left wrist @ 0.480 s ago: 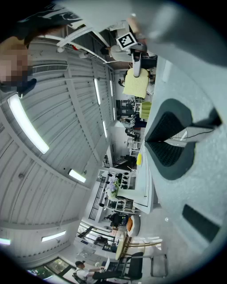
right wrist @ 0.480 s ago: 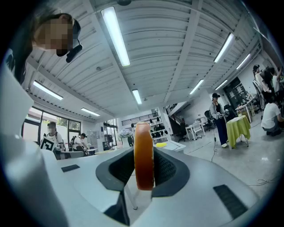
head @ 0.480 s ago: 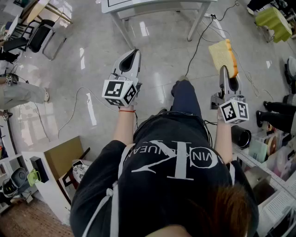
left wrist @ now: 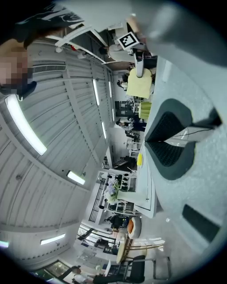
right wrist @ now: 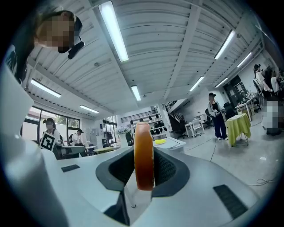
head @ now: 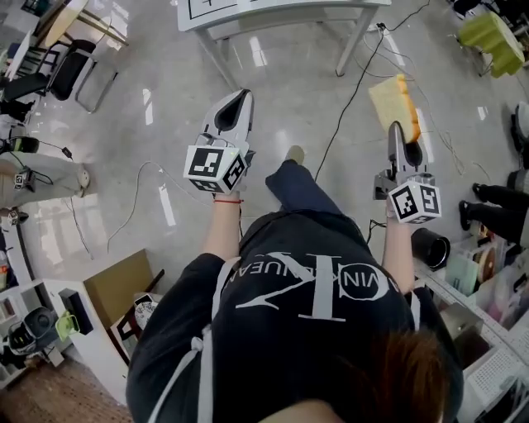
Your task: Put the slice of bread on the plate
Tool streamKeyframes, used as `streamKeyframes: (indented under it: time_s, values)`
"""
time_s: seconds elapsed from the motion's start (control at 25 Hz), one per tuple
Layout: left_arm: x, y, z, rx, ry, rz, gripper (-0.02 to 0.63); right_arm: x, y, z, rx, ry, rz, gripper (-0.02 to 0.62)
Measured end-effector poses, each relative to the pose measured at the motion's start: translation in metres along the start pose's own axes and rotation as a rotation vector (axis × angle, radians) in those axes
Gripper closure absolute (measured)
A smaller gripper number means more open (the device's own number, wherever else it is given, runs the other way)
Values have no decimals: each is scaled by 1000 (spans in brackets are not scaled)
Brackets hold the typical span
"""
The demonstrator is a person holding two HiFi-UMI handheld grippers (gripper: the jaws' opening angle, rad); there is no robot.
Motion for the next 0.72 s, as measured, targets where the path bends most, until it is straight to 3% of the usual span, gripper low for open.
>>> streamKeyframes:
  time_s: [0.72]
  values:
    - [-34, -133, 98, 25, 19, 62, 595, 12, -144, -33, 68, -63, 26, 495]
Point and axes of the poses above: the fingertips, and each gripper's own axes: y backward along the fingers, z to its left, x out of its underside, the point moved 2 cm from there along y, backward along the fingers, and after that the axes turned 12 degrees about y, right-handed, at the moved point
